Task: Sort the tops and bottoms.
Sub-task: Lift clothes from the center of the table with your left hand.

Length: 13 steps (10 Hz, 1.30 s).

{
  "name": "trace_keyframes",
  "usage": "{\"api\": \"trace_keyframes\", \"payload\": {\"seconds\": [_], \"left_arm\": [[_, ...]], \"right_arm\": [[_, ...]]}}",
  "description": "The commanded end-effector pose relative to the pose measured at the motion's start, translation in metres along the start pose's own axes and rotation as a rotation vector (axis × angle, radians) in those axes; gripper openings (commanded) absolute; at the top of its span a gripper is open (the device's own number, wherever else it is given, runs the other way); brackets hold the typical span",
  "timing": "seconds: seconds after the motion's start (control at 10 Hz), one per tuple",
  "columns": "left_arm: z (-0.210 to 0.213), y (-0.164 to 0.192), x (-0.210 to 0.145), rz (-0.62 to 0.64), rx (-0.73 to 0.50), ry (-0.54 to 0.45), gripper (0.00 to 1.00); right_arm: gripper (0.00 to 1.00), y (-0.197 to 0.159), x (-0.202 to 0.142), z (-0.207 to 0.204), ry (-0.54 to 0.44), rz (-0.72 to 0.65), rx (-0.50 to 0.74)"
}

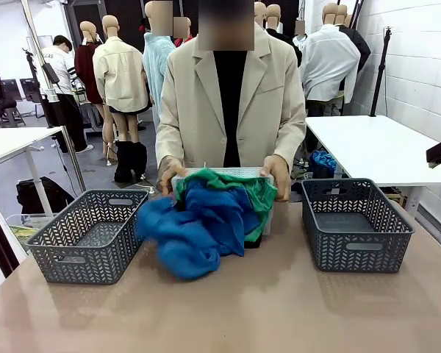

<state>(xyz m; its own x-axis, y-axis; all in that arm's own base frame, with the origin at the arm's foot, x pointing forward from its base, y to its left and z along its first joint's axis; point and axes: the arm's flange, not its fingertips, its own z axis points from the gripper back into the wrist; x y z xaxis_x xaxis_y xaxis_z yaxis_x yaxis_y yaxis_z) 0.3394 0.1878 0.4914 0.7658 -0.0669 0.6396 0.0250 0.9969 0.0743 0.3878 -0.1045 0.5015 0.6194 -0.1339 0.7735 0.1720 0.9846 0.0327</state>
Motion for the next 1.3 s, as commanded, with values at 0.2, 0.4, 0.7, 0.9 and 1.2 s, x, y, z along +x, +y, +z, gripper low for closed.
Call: {"api": "trace_keyframes", "payload": {"seconds": [0.2, 0.4, 0.7, 0.9, 1.2], "left_arm": [[-0.0004, 0.0040, -0.0026, -0.018, 0.010, 0.006, 1.00], [-0.0004, 0.0040, -0.0026, -0.018, 0.010, 0.006, 1.00], [-0.0004, 0.0040, -0.0026, -0.018, 0.010, 0.006, 1.00], [-0.0004, 0.0040, -0.0026, -0.018, 0.010, 0.006, 1.00], [-0.0004, 0.0040, -0.0026, -0.018, 0.010, 0.006, 1.00]], "right_arm": [[1.00, -0.0007, -0.0006, 0.0002, 0.007, -0.001, 0.001], [1.00, -0.0007, -0.0006, 0.0002, 0.007, -0.001, 0.001], [1.00, -0.0007, -0.0006, 0.0002, 0.007, -0.001, 0.001], [1.00, -0.0007, -0.0006, 0.0002, 0.007, -0.001, 0.001], [1.00, -0.0007, -0.0006, 0.0002, 0.007, -0.001, 0.001]]}}
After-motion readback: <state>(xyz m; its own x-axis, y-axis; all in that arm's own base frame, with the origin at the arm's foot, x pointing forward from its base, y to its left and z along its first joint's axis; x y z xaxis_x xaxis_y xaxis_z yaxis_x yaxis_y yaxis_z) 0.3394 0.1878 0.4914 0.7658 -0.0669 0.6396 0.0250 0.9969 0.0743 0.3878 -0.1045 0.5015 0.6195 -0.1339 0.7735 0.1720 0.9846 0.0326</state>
